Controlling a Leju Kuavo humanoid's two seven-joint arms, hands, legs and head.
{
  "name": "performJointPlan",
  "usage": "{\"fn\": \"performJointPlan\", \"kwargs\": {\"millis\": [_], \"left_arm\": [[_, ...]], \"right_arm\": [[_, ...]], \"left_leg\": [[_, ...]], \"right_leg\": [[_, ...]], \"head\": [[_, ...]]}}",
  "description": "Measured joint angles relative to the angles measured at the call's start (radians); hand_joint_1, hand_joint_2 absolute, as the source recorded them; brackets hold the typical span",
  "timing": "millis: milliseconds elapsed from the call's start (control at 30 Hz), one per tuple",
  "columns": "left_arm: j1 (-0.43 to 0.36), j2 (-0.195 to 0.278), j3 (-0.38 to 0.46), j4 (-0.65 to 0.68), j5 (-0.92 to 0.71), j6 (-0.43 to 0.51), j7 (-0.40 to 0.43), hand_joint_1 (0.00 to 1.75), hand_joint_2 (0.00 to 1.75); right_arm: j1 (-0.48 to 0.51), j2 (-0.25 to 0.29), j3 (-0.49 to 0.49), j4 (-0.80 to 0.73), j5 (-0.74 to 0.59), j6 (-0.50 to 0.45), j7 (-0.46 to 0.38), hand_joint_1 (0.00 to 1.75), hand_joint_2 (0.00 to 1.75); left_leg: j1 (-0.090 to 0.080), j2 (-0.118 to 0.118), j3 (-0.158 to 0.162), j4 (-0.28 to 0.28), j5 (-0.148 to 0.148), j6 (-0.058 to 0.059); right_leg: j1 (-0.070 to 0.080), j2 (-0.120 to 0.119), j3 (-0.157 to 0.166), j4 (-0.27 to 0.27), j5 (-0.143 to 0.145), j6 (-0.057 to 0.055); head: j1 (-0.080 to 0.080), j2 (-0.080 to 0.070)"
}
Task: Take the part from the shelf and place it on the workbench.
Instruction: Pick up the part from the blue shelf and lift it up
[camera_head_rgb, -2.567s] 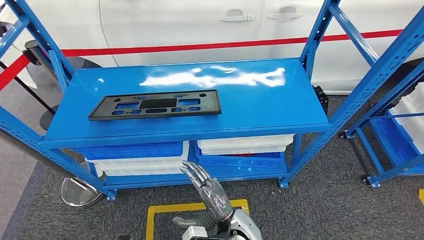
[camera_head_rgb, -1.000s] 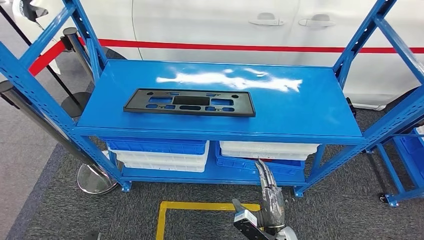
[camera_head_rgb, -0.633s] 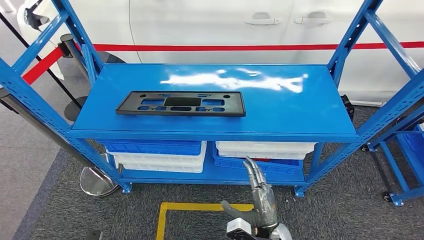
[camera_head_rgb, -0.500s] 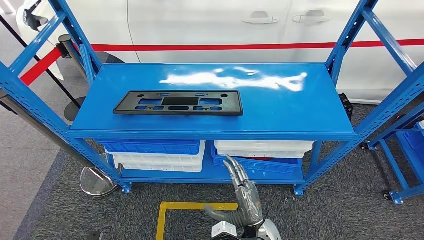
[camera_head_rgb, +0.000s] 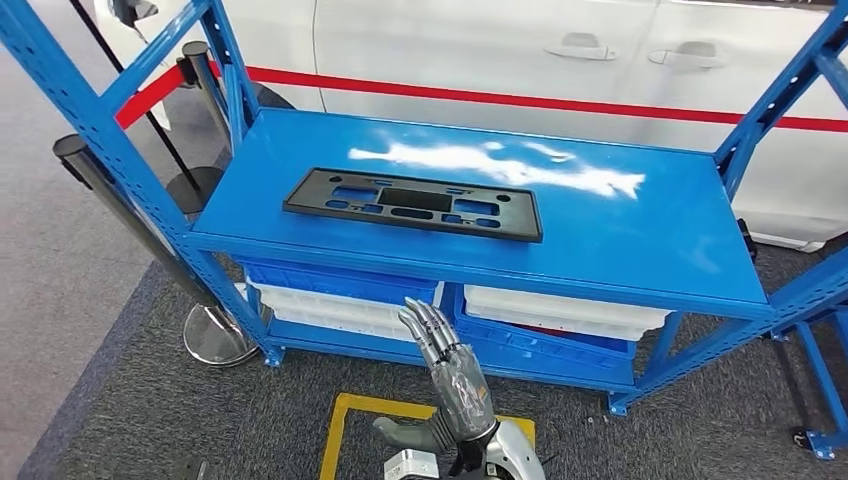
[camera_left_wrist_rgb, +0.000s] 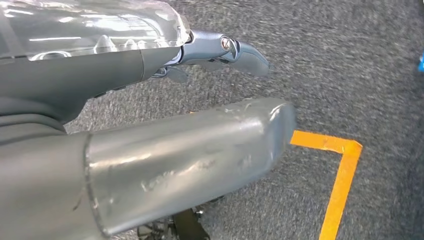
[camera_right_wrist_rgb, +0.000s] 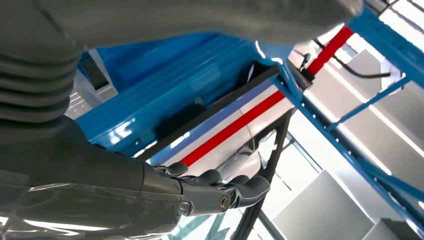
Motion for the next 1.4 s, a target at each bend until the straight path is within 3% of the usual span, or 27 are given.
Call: {"fn": "performJointPlan", "kwargs": {"millis": [33, 67, 133, 200, 333, 400, 467, 500, 533, 567, 633, 700, 800, 867, 967, 1000, 1033, 1067, 1167, 1233, 1333, 1400], "left_arm": [[0.001, 0.000, 0.001, 0.000, 0.000, 0.000, -0.001, 0.00, 0.00], [0.002, -0.001, 0.001, 0.000, -0.001, 0.000, -0.002, 0.00, 0.00], [0.002, -0.005, 0.002, 0.000, -0.002, -0.001, -0.005, 0.00, 0.00], [0.002, -0.008, 0.004, 0.000, -0.004, -0.003, -0.008, 0.00, 0.00], [0.002, -0.013, 0.007, 0.000, -0.008, -0.016, -0.014, 0.00, 0.00], [0.001, -0.014, 0.011, 0.000, -0.009, -0.021, -0.016, 0.00, 0.00], [0.000, -0.015, 0.016, 0.000, -0.013, -0.023, -0.016, 0.00, 0.00], [0.001, -0.015, 0.019, 0.000, -0.016, -0.024, -0.016, 0.00, 0.00], [0.002, -0.015, 0.020, 0.000, -0.020, -0.026, -0.017, 0.00, 0.00], [0.003, -0.015, 0.022, 0.000, -0.024, -0.027, -0.017, 0.00, 0.00], [0.002, -0.016, 0.023, 0.000, -0.032, -0.030, -0.017, 0.00, 0.00], [0.000, -0.017, 0.025, 0.000, -0.036, -0.032, -0.017, 0.00, 0.00], [0.002, -0.021, 0.029, 0.000, -0.036, -0.039, -0.013, 0.00, 0.00], [0.000, -0.025, 0.031, 0.000, -0.038, -0.045, -0.012, 0.00, 0.00], [-0.001, -0.029, 0.037, 0.000, -0.050, -0.052, -0.007, 0.00, 0.00], [-0.001, -0.030, 0.039, 0.000, -0.055, -0.054, -0.005, 0.00, 0.00], [-0.001, -0.031, 0.041, 0.000, -0.060, -0.055, -0.004, 0.00, 0.00], [-0.001, -0.033, 0.043, 0.000, -0.064, -0.056, -0.004, 0.00, 0.00], [-0.003, -0.040, 0.045, 0.000, -0.073, -0.062, -0.004, 0.00, 0.00], [-0.004, -0.042, 0.046, 0.000, -0.077, -0.065, -0.004, 0.00, 0.00], [-0.005, -0.046, 0.047, 0.000, -0.085, -0.067, -0.001, 0.00, 0.00], [-0.006, -0.049, 0.047, 0.000, -0.087, -0.069, 0.001, 0.00, 0.00]], "right_arm": [[0.000, -0.002, 0.004, 0.000, -0.001, -0.001, 0.003, 0.00, 0.00], [-0.001, -0.003, 0.007, 0.000, -0.001, -0.003, 0.006, 0.00, 0.00], [-0.004, -0.004, 0.014, 0.000, 0.000, -0.010, 0.012, 0.00, 0.87], [-0.009, -0.003, 0.021, 0.001, 0.005, -0.018, 0.021, 0.00, 1.75], [-0.019, 0.000, 0.029, 0.007, 0.030, -0.033, 0.043, 0.00, 1.75], [-0.027, 0.004, 0.034, 0.013, 0.048, -0.043, 0.058, 0.00, 1.75], [-0.031, 0.006, 0.035, 0.023, 0.081, -0.058, 0.078, 0.00, 1.75], [-0.032, 0.006, 0.034, 0.030, 0.101, -0.064, 0.088, 0.00, 1.75], [-0.033, 0.008, 0.032, 0.038, 0.122, -0.068, 0.098, 0.00, 1.75], [-0.035, 0.011, 0.028, 0.045, 0.141, -0.070, 0.105, 0.00, 1.75], [-0.037, 0.019, 0.015, 0.057, 0.178, -0.072, 0.111, 0.00, 1.75], [-0.039, 0.028, -0.002, 0.067, 0.222, -0.073, 0.111, 0.00, 1.75], [-0.040, 0.042, -0.030, 0.081, 0.300, -0.073, 0.116, 0.00, 1.75], [-0.039, 0.050, -0.049, 0.088, 0.356, -0.074, 0.120, 0.00, 1.75], [-0.036, 0.065, -0.088, 0.096, 0.465, -0.074, 0.121, 0.00, 1.75], [-0.035, 0.071, -0.101, 0.098, 0.497, -0.074, 0.121, 0.00, 1.75], [-0.035, 0.076, -0.111, 0.102, 0.523, -0.074, 0.121, 0.00, 1.75], [-0.037, 0.081, -0.120, 0.105, 0.543, -0.074, 0.123, 0.00, 1.75], [-0.050, 0.099, -0.133, 0.115, 0.576, -0.074, 0.131, 0.00, 1.75], [-0.058, 0.116, -0.136, 0.122, 0.580, -0.075, 0.136, 0.00, 1.75], [-0.070, 0.132, -0.137, 0.135, 0.581, -0.075, 0.140, 0.00, 1.75], [-0.081, 0.138, -0.137, 0.144, 0.575, -0.075, 0.142, 0.00, 1.75]], "left_leg": [[0.000, -0.007, 0.001, 0.000, 0.000, 0.000], [0.000, -0.012, 0.003, 0.000, 0.000, 0.000], [-0.002, -0.021, 0.006, 0.000, -0.002, -0.004], [-0.003, -0.025, 0.004, 0.000, -0.002, -0.015], [-0.001, -0.017, -0.002, 0.013, -0.015, -0.038], [-0.001, -0.001, -0.039, 0.098, -0.068, -0.044], [0.000, 0.008, -0.098, 0.228, -0.127, -0.050], [0.000, 0.010, -0.115, 0.267, -0.136, -0.053], [0.001, 0.012, -0.116, 0.270, -0.126, -0.054], [0.002, 0.015, -0.096, 0.230, -0.097, -0.055], [0.003, 0.022, -0.028, 0.094, -0.035, -0.053], [0.000, 0.026, 0.010, 0.014, -0.014, -0.043], [0.000, 0.023, 0.010, 0.003, -0.011, -0.026], [0.004, 0.022, 0.009, -0.003, -0.005, -0.014], [0.005, 0.022, 0.005, -0.004, -0.002, -0.005], [0.005, 0.022, 0.004, -0.004, -0.002, -0.004], [0.005, 0.021, 0.004, -0.004, -0.001, -0.005], [0.006, 0.019, 0.005, -0.004, -0.002, -0.005], [0.004, 0.015, 0.009, -0.003, -0.003, -0.013], [0.002, 0.014, 0.007, -0.003, -0.002, -0.027], [0.004, 0.015, 0.007, -0.005, -0.005, -0.046], [0.006, 0.017, -0.017, 0.052, -0.042, -0.054]], "right_leg": [[0.000, 0.001, 0.002, -0.010, 0.020, -0.001], [0.000, 0.002, 0.022, -0.055, 0.054, -0.005], [0.003, 0.012, 0.084, -0.195, 0.123, -0.017], [0.008, 0.022, 0.116, -0.273, 0.146, -0.026], [0.005, 0.019, 0.121, -0.294, 0.154, -0.043], [0.002, 0.011, 0.125, -0.302, 0.158, -0.053], [0.003, 0.003, 0.125, -0.302, 0.157, -0.057], [0.003, 0.000, 0.125, -0.301, 0.157, -0.057], [0.003, -0.002, 0.125, -0.300, 0.156, -0.056], [0.003, -0.003, 0.126, -0.297, 0.154, -0.055], [0.005, -0.004, 0.125, -0.289, 0.148, -0.049], [0.009, -0.005, 0.121, -0.279, 0.144, -0.040], [0.010, -0.005, 0.117, -0.276, 0.143, -0.027], [0.007, -0.001, 0.101, -0.238, 0.114, -0.016], [0.000, 0.004, 0.017, -0.061, 0.024, -0.002], [-0.002, 0.004, -0.007, -0.013, 0.011, 0.000], [-0.004, 0.004, -0.016, 0.002, 0.016, 0.001], [-0.006, 0.004, -0.003, -0.024, 0.041, 0.001], [-0.007, 0.007, 0.091, -0.219, 0.134, -0.008], [-0.001, 0.010, 0.115, -0.276, 0.144, -0.016], [0.000, 0.010, 0.117, -0.286, 0.150, -0.033], [-0.004, 0.007, 0.121, -0.296, 0.155, -0.047]], "head": [[0.000, 0.000], [0.001, 0.000], [0.001, 0.000], [0.001, 0.000], [0.000, 0.000], [-0.006, 0.000], [-0.011, 0.000], [-0.011, 0.000], [-0.011, 0.000], [-0.012, 0.000], [-0.012, 0.000], [-0.012, 0.000], [-0.010, 0.000], [-0.006, 0.000], [0.002, 0.000], [0.002, 0.000], [0.002, 0.000], [0.002, 0.000], [0.003, 0.000], [0.002, 0.000], [0.000, 0.000], [-0.004, 0.000]]}}
